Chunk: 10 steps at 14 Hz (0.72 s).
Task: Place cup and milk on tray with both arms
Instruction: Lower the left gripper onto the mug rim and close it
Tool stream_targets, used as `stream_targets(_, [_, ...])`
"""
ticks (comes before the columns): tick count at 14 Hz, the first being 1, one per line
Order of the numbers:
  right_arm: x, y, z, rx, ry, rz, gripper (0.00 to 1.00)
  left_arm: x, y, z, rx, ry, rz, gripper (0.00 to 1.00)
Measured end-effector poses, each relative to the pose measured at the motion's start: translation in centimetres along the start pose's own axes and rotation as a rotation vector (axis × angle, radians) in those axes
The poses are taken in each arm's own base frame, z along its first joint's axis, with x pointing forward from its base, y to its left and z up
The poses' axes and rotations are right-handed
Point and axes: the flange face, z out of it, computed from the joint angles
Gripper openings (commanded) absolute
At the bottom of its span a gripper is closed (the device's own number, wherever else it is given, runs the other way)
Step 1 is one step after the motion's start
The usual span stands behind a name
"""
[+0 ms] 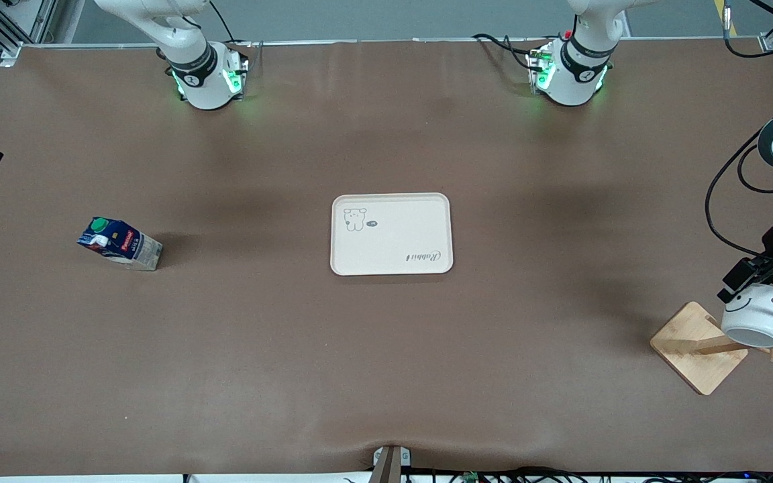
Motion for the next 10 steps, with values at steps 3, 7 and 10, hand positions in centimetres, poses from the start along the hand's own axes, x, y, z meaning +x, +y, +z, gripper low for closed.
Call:
stream_targets(3, [0.01, 0.02, 0.01, 0.0, 0.0, 0.0, 1.0, 0.07, 0.34, -0.01, -0.001, 0.008, 0.015, 0.73])
stream_targets(7, [0.03, 0.08, 0.03, 0.0, 0.0, 0.002, 1.0, 0.51, 0.01, -0.44, 0.008, 0.039, 0.047, 0.73])
stream_targets(10, [0.03, 0.09, 0.03, 0.0, 0.0, 0.002, 1.0, 0.77, -0.15, -0.7, 0.016, 0.063, 0.05, 0.69])
